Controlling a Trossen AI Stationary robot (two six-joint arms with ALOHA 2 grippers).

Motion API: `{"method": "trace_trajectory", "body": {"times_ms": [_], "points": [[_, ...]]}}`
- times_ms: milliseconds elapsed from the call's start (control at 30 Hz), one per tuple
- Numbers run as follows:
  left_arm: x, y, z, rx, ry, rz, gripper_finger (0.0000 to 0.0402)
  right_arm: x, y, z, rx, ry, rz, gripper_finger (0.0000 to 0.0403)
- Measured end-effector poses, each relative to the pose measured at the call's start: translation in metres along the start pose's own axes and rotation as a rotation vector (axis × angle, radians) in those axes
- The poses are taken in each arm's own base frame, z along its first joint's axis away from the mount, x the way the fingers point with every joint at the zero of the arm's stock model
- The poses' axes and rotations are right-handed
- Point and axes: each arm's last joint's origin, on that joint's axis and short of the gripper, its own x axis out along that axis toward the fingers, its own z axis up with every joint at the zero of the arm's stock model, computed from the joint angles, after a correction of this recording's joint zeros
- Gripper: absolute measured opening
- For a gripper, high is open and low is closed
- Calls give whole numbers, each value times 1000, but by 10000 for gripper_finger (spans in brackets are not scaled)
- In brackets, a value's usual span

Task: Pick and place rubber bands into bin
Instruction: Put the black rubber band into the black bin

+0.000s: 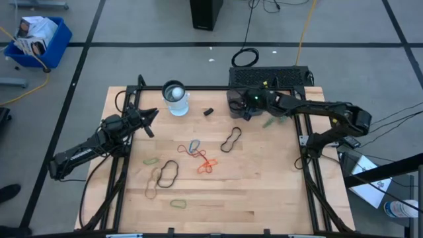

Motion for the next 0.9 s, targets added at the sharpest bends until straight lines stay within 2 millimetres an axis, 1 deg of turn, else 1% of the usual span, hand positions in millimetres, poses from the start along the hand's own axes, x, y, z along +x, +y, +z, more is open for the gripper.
{"method": "trace_trajectory", "body": {"times_ms": [133,233,333,433,533,700,900], "points": [[0,0,0,0,0,0,70,-25,4,12,-24,-113,13,126],[0,0,0,0,0,0,70,-41,7,18,-20,-172,30,126],[0,0,0,0,0,0,70,-52,13,20,5,-207,75,125],[0,0,0,0,0,0,70,-55,21,22,31,-229,195,125],[0,0,0,0,0,0,70,-52,32,19,24,-194,270,125],[0,0,0,0,0,0,70,-40,47,6,0,-40,275,125],[0,0,0,-2,0,0,70,-20,60,-9,9,125,289,125]]}}
